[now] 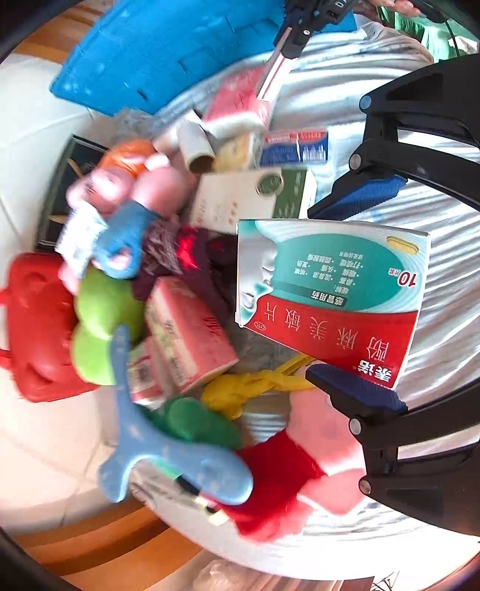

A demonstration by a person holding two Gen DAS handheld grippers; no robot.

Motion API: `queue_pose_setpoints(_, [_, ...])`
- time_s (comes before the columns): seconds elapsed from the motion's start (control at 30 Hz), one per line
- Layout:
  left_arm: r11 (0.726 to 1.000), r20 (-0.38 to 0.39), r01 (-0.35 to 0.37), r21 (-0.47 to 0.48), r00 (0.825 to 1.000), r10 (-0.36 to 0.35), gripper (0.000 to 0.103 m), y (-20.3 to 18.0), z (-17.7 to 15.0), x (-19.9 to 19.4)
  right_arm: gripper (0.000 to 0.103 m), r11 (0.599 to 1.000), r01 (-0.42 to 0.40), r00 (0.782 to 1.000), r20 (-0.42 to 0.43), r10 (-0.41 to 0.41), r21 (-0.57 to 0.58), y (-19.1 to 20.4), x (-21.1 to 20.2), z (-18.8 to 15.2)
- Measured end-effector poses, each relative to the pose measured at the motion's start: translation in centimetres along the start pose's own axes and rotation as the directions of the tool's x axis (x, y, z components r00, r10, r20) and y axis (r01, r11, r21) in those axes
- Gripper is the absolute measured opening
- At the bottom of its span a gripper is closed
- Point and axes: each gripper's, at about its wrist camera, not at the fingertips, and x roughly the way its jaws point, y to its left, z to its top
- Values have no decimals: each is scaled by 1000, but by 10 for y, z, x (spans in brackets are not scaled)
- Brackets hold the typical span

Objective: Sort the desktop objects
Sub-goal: 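Carry the medicine box and slim pink box into the blue crate and release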

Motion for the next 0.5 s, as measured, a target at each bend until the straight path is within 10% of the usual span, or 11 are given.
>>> queue_pose_setpoints(0.27, [1000,162,23,18,986,-25,78,-47,16,-54,28,1000,9,972,234,-9,1,-4,-90,15])
queue_pose_setpoints(0.5, [995,323,55,83,943,-80,78,-115,36,-117,28,998,57,898,437,-60,20,-33,-180,18])
